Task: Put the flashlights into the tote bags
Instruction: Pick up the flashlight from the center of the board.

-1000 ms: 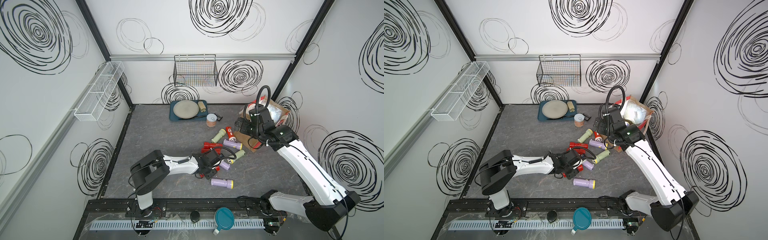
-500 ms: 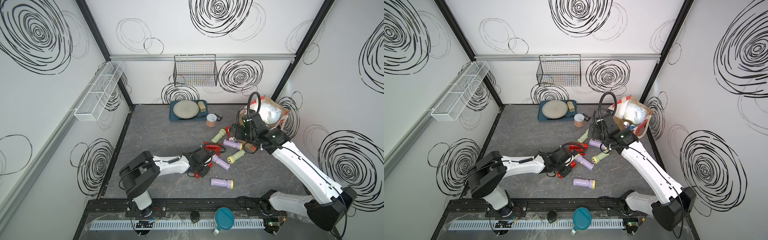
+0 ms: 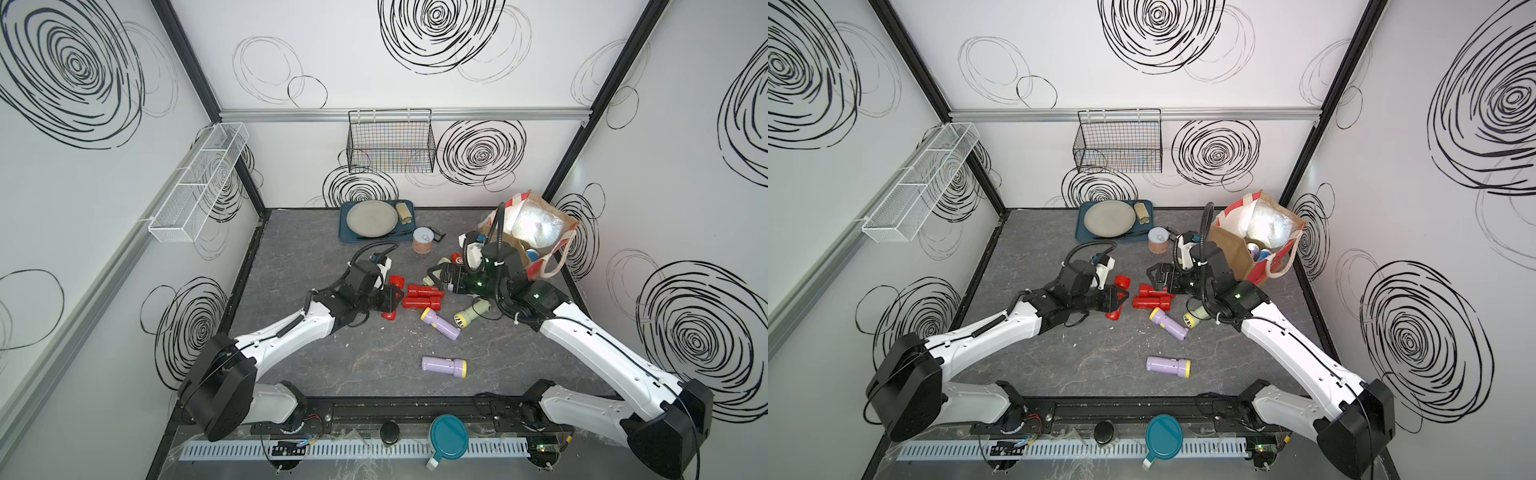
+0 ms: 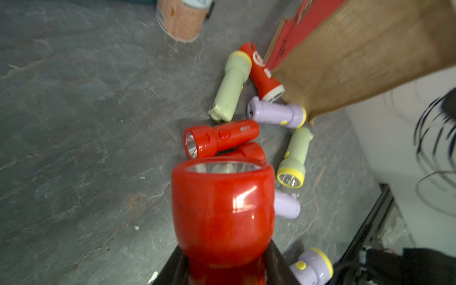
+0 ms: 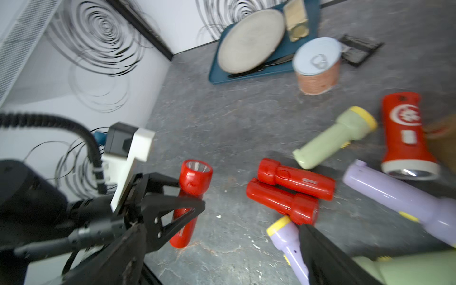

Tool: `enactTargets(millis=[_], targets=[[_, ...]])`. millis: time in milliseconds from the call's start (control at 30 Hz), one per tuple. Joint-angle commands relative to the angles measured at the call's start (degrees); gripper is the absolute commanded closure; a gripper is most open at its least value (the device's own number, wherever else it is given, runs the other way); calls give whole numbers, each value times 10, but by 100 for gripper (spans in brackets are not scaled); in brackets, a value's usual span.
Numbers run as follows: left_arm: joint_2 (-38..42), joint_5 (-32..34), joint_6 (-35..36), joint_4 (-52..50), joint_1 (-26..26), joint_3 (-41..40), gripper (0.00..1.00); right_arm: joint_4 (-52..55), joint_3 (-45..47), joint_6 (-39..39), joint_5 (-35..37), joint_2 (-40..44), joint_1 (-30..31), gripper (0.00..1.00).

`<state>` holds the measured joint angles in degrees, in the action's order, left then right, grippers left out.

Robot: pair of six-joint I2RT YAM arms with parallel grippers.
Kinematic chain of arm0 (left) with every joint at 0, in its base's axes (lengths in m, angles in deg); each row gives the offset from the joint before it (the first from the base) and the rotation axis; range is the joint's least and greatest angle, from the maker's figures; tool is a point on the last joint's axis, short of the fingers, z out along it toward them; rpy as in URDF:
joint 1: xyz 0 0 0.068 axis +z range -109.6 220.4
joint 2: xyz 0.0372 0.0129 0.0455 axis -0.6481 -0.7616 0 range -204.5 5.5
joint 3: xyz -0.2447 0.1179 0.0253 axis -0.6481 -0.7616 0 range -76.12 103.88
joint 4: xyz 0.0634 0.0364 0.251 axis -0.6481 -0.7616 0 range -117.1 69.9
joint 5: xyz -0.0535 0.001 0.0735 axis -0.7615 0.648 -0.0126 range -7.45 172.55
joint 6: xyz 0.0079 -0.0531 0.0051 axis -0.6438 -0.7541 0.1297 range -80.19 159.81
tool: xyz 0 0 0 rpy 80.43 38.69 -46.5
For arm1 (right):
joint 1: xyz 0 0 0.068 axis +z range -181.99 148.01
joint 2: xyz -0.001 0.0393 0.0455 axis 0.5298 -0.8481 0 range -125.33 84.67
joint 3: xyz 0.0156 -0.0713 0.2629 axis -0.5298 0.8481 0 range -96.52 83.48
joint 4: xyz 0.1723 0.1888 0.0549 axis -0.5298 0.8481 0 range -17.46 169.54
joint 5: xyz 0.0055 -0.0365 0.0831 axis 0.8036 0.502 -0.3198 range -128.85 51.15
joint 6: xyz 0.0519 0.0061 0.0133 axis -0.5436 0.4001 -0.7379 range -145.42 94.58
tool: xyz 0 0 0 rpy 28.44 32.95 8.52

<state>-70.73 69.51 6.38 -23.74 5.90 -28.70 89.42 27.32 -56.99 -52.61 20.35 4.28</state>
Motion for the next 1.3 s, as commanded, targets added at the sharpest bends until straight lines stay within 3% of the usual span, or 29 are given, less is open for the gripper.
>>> enactTargets(millis=[0,300,400,633,967,1133,1267], targets=[[22,-47,-116,98,30,28,100,-100,8,18,-130,-15,4,0],[24,-85,-287,291,67,36,100,-207,28,-16,-260,-63,5,0],[20,-92,-326,366,65,28,100,-215,11,-27,-270,-88,7,0],[17,-89,-342,384,59,24,100,-235,-10,-24,-239,-116,9,2],[2,-79,-344,389,46,24,100,-289,-11,-58,-264,-138,11,7],[-3,-79,-347,398,44,23,100,-334,-2,-91,-262,-143,11,19],[-6,-80,-347,399,44,22,100,-342,-2,-98,-262,-144,11,37]])
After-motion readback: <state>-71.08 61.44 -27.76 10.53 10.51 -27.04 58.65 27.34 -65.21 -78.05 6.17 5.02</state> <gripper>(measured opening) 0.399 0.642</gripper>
